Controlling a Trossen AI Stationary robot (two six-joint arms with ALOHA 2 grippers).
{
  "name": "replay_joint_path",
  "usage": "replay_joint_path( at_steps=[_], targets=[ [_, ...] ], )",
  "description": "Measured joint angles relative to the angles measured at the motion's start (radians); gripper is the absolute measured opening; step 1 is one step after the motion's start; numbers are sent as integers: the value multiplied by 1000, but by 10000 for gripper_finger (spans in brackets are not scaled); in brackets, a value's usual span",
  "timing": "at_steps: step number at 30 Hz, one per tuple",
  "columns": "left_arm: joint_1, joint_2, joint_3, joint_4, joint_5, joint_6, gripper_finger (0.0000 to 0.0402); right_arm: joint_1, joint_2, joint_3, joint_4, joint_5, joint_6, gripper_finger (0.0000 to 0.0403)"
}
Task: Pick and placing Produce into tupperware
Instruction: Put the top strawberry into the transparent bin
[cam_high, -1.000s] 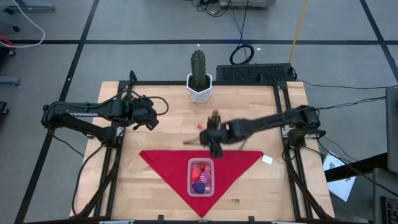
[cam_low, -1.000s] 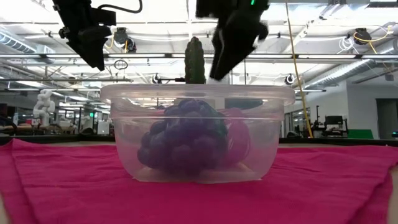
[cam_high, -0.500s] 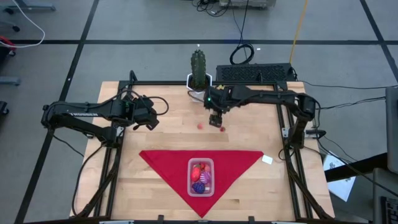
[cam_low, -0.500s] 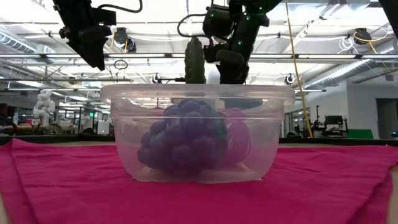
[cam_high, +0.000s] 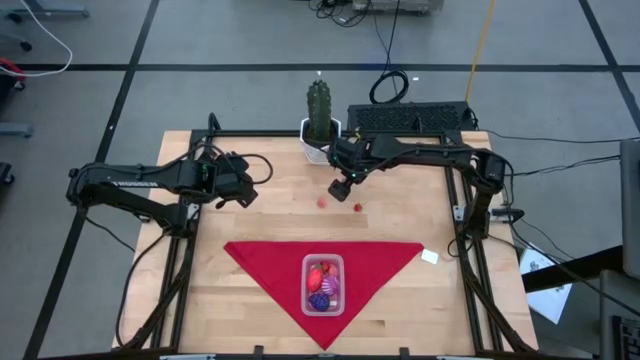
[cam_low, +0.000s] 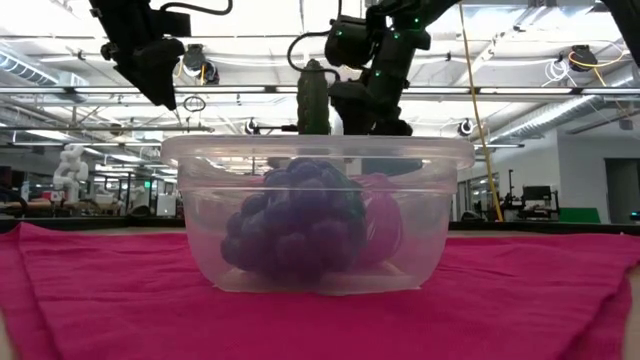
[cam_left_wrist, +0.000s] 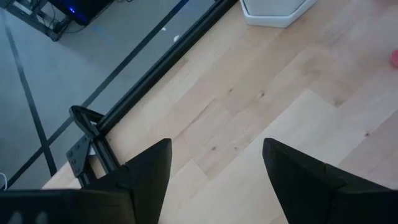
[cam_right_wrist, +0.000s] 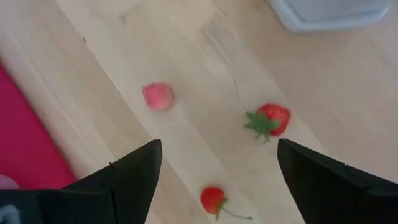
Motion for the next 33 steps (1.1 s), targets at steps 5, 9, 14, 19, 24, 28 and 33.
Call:
replay_joint_path(
  at_steps=[5, 9, 14, 19, 24, 28, 33],
  targets=[
    [0, 0, 0, -3, 0, -18, 257, 0, 17, 1, 26, 0, 62, 311],
    [0, 0, 0, -3, 0, -19, 258, 0, 32, -1, 42, 1, 87, 311],
    [0, 0, 0, -3, -1, -21, 257, -2, 66, 0, 58, 3, 89, 311],
    [0, 0, 0, -4, -1, -21, 257, -15, 93, -1, 42, 4, 76, 311],
    [0, 0, 0, -8, 1, -21, 257, -27, 99, -1, 6, 8, 26, 311],
    [0, 0, 0, -10, 3, -20, 257, -29, 98, -1, -68, 8, 9, 311],
    [0, 0, 0, -10, 1, -20, 257, -22, 98, -1, -84, 8, -81, 311]
  ],
)
